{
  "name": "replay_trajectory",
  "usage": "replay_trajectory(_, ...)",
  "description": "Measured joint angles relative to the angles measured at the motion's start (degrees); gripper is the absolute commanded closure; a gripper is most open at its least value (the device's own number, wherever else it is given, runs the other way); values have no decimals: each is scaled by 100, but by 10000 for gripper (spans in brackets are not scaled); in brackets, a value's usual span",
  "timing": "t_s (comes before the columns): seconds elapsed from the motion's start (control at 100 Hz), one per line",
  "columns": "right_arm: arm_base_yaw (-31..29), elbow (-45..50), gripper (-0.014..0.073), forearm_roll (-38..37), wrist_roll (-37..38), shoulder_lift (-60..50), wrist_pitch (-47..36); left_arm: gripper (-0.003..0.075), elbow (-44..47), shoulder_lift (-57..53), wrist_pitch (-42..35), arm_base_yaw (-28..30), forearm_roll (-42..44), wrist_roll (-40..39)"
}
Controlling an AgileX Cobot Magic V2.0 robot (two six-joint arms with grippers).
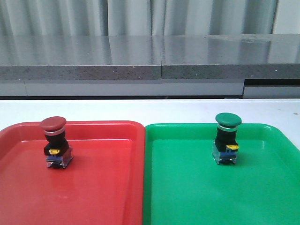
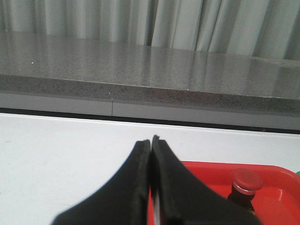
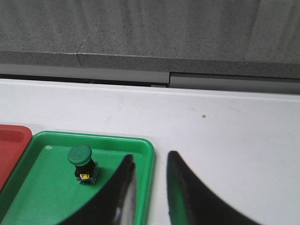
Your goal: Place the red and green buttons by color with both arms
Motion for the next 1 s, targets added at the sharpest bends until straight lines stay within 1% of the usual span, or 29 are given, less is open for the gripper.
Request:
replay_trajectory(0.06,0,11,669,0,0,0,36,739,0,0,0,0,0,0)
replay_trajectory(0.11,0,11,657,0,0,0,36,739,0,0,0,0,0,0)
replay_trajectory(1.0,0,11,662,0,0,-24,36,739,0,0,0,0,0,0)
